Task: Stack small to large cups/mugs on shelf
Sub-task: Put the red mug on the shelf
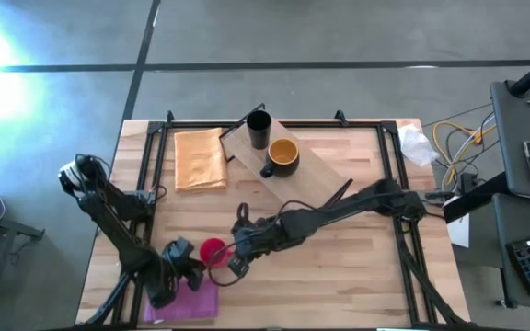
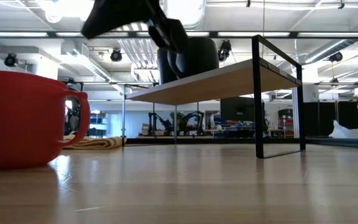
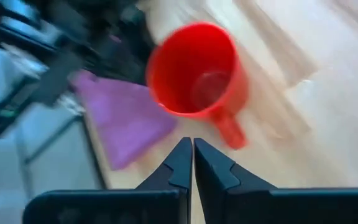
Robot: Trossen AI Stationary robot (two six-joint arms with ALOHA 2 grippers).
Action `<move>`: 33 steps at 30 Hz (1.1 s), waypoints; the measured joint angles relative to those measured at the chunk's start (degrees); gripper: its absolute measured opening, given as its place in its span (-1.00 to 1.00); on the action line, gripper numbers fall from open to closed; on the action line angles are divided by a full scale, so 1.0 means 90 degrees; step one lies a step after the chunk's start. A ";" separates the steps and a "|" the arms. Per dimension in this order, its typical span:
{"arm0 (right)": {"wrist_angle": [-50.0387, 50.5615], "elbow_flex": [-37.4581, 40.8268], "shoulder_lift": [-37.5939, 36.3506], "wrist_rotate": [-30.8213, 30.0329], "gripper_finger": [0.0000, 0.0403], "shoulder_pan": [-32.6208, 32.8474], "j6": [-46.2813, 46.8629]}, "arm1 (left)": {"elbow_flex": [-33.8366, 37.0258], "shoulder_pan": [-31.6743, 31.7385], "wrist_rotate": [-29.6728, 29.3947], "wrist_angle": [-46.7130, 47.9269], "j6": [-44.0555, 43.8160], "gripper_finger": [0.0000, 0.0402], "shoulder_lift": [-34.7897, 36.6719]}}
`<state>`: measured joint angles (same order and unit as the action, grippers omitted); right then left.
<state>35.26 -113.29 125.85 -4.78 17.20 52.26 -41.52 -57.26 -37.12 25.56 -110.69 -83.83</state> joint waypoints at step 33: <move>0.1057 -0.1254 0.1118 0.0716 -0.96 -0.0207 -0.0526 | 0.0488 0.0976 -0.0531 0.0683 0.0190 -0.67 0.0333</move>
<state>44.77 -124.57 135.92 1.67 15.33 47.53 -37.12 -48.47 -41.89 31.70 -108.98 -80.84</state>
